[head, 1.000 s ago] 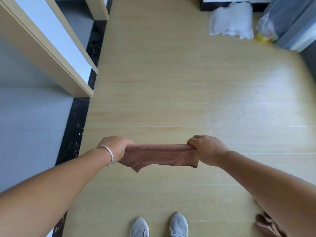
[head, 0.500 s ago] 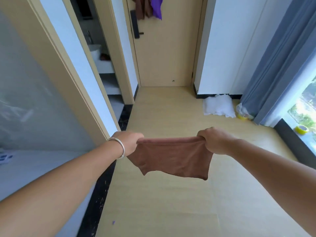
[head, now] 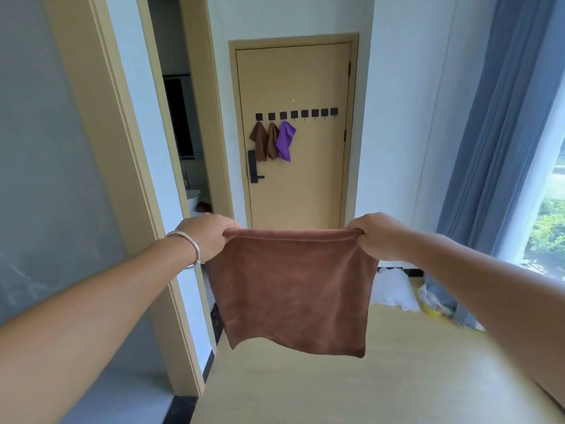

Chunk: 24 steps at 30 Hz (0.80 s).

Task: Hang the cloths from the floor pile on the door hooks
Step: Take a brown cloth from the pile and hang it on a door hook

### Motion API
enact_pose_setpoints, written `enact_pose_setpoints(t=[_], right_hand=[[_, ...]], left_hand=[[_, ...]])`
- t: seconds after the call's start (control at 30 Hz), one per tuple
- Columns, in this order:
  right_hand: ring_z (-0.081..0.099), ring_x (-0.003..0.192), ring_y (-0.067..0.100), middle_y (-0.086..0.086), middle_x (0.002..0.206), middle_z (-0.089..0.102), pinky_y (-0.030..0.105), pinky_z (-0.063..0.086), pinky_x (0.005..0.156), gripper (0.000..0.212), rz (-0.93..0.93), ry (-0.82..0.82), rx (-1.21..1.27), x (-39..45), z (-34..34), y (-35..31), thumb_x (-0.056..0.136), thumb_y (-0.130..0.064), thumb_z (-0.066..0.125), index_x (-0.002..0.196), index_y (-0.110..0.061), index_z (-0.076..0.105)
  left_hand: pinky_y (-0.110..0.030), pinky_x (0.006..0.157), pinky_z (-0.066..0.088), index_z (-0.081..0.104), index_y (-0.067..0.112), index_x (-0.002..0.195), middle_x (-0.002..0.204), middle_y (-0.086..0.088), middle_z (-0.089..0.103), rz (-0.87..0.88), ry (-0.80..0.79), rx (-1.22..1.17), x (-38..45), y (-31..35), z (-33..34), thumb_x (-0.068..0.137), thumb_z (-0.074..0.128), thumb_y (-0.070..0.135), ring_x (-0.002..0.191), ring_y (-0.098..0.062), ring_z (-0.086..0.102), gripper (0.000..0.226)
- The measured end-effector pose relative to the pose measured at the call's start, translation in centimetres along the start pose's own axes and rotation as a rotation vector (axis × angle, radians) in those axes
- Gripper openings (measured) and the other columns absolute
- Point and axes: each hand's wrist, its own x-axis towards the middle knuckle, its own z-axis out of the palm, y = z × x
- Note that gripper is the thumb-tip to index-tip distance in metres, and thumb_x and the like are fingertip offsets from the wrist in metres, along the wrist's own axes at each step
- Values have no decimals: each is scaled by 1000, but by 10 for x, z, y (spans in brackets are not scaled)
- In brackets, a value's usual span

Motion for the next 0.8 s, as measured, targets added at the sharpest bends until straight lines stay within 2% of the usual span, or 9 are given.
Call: enact_pose_setpoints(t=[0.07,0.17,0.23,0.4,0.53,0.7,0.8], right_hand=[[60,80,20,-1,84,64,36,55,69,47,-1,96,24,-4,-29,-8,73,-4,29,86,-25,69],[59,74,18,-2,78,64,30,51,59,49,6,212,75,-10,-63,-17,74,-4,28,82,-26,71],[58,74,16,-2,80,64,29,51,60,49,-11,244,74,-16,-81,-19,75,-5,28,84,-26,71],[57,75,14,-3,81,62,28,45,58,40,-31,201,60,-25,-114,-15,76,-10,29,77,-26,66],[54,73,12,-5,78,60,25,37,53,35,-43,147,85,-25,-124,-9,82,-9,31,70,-26,60],[52,72,9,-7,77,56,23,36,53,38,-57,108,68,-13,-125,0,90,-10,31,65,-30,52],[55,78,14,-3,82,59,26,41,58,36,-49,107,7,2,-121,6,89,-10,30,67,-28,53]], left_hand=[[-33,70,52,63,39,88,84,13,66,9,56,12,1,6,-29,92,35,22,80,-16,61,33],[-33,68,52,61,35,86,81,12,65,20,155,35,3,14,-63,91,34,24,77,-15,61,30],[-30,63,49,58,31,79,75,10,63,17,216,56,4,18,-80,89,35,24,72,-15,60,27],[-29,61,44,53,28,70,69,10,60,-15,305,108,5,31,-102,87,35,25,69,-15,58,25],[-28,62,44,55,27,72,71,10,61,-37,356,149,11,41,-105,89,34,27,69,-14,58,27],[-29,66,47,55,26,74,73,9,61,-51,344,181,24,44,-99,89,34,28,71,-16,59,26],[-27,58,41,55,29,74,72,12,61,-33,321,193,40,40,-90,91,32,29,68,-11,58,29]])
